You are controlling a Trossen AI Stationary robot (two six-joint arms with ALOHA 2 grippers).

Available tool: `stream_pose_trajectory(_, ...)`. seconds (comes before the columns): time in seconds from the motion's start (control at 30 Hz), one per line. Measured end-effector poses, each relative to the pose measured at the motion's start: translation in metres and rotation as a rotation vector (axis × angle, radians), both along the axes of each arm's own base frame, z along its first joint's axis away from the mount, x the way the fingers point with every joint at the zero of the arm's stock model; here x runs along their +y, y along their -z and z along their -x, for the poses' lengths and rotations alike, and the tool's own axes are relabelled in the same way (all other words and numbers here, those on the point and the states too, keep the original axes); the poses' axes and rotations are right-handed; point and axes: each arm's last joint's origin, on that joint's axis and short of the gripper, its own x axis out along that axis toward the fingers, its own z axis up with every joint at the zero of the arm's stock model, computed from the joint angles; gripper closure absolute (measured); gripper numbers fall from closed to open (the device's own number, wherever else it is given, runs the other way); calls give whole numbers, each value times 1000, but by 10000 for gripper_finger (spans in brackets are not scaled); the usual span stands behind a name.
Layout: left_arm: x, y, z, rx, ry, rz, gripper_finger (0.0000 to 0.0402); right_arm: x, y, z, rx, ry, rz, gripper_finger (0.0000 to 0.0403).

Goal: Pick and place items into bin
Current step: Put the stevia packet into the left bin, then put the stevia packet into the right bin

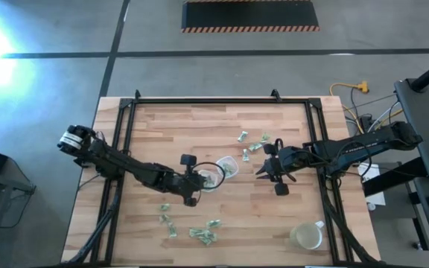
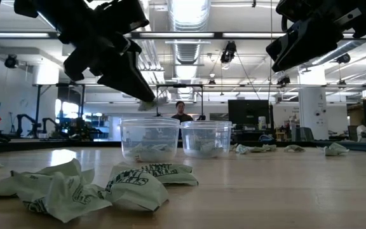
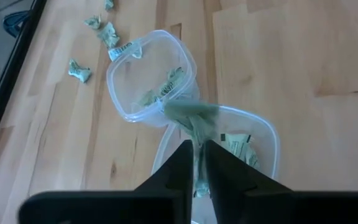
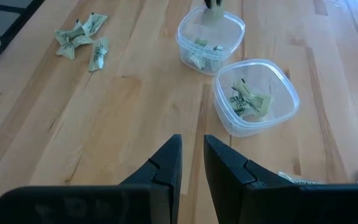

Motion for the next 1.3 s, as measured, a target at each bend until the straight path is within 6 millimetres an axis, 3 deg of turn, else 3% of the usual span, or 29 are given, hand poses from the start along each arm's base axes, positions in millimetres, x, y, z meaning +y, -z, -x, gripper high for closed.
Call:
stream_pose_trajectory(0.37, 1, -1, 0, -5, -14, -13, 293, -2, 11, 4, 26, 41, 45, 346)
stream_pose_trajectory(0.6, 2, -12, 3, -27, -20, -11, 290, -11, 27, 8, 21, 185, 169, 346)
stream_pose_trajectory(0.9, 5, -27, 10, -99, -82, 18, 290, -39, 37, 0, 11, 402, 110, 346)
stream_pose_trajectory(1.3, 4, -31, 14, -116, -73, 25, 291, -62, 65, -29, 205, 337, 268, 332)
